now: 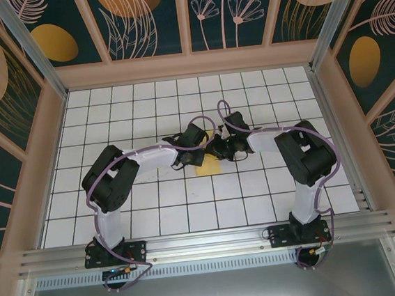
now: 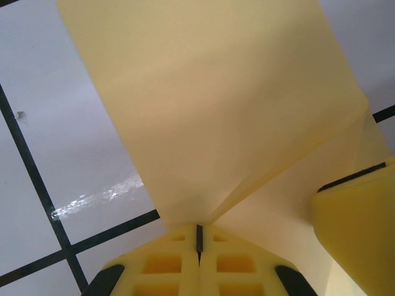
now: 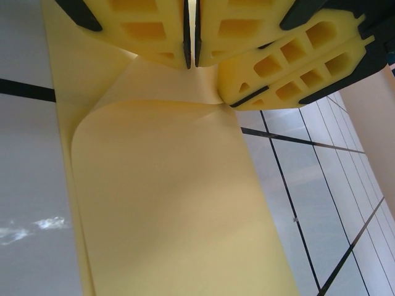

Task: Fold a paper plane with a square sheet of paper (fold left side to right side)
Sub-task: Fold the triangle a second time at the center of the table.

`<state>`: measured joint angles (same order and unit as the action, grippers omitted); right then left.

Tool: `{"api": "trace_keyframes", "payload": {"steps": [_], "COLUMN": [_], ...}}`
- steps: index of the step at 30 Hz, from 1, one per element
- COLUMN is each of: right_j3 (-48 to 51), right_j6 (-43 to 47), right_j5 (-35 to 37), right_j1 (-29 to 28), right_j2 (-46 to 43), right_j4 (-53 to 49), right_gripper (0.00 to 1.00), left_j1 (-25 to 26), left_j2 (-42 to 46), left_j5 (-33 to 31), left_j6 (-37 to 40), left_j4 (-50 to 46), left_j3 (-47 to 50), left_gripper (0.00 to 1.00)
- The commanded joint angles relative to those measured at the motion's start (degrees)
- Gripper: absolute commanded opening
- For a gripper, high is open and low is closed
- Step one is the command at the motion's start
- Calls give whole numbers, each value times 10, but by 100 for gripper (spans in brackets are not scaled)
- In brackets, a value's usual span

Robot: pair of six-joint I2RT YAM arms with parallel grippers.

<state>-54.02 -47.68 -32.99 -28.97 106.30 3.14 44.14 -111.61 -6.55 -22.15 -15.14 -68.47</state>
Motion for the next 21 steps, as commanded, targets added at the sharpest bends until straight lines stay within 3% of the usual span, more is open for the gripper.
{"api": "trace_keyframes", "payload": {"steps": [1,21], "right_j3": [-11,-6], "right_j6": [15,21], "right_j5": [6,14], "right_j1": [-2,-2], "right_j2": [9,19], "right_j4": [-12,-28], "right_gripper": [15,15], "left_j1": [-3,-3], "left_j2": [-12,-22], "left_j5": [-10,-14], "left_j6": [-10,-15], "left_j4": [9,13], "left_j3": [-3,-10], "left_gripper": [0,0]}}
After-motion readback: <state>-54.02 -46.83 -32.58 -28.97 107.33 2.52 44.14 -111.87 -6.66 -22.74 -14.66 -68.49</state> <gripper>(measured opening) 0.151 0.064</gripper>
